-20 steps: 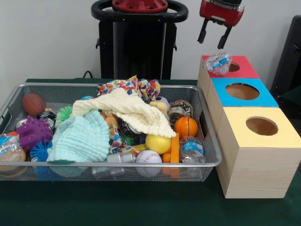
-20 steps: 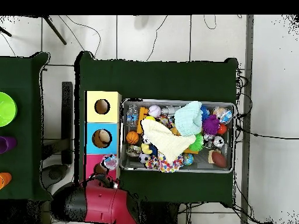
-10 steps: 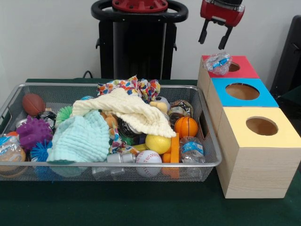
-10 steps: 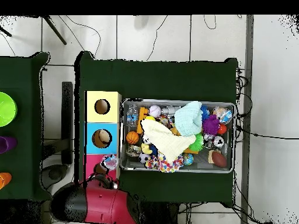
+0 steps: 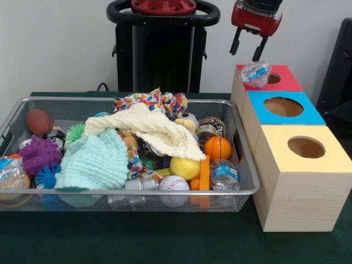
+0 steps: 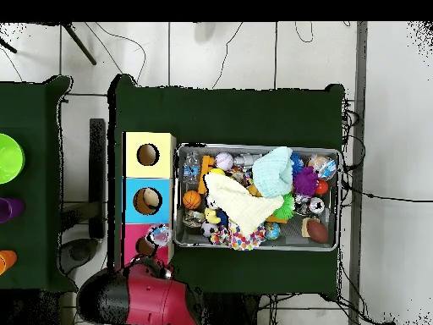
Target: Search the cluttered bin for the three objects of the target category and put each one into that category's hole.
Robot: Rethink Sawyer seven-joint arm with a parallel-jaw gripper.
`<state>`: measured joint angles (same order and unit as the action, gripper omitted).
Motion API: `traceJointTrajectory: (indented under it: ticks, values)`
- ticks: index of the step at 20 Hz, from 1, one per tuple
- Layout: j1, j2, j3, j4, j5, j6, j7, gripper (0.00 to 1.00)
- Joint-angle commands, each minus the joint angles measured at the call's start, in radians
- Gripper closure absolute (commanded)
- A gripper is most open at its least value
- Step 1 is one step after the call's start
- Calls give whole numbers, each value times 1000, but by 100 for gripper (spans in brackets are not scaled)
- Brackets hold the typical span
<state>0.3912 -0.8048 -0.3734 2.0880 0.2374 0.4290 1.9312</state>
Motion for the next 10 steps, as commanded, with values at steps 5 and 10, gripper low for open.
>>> traceJointTrajectory:
  ticks: [5, 10]
  values:
    - [-1, 36, 101, 52, 64, -57, 233, 0]
    - [18, 42, 94, 39, 77, -43, 244, 0]
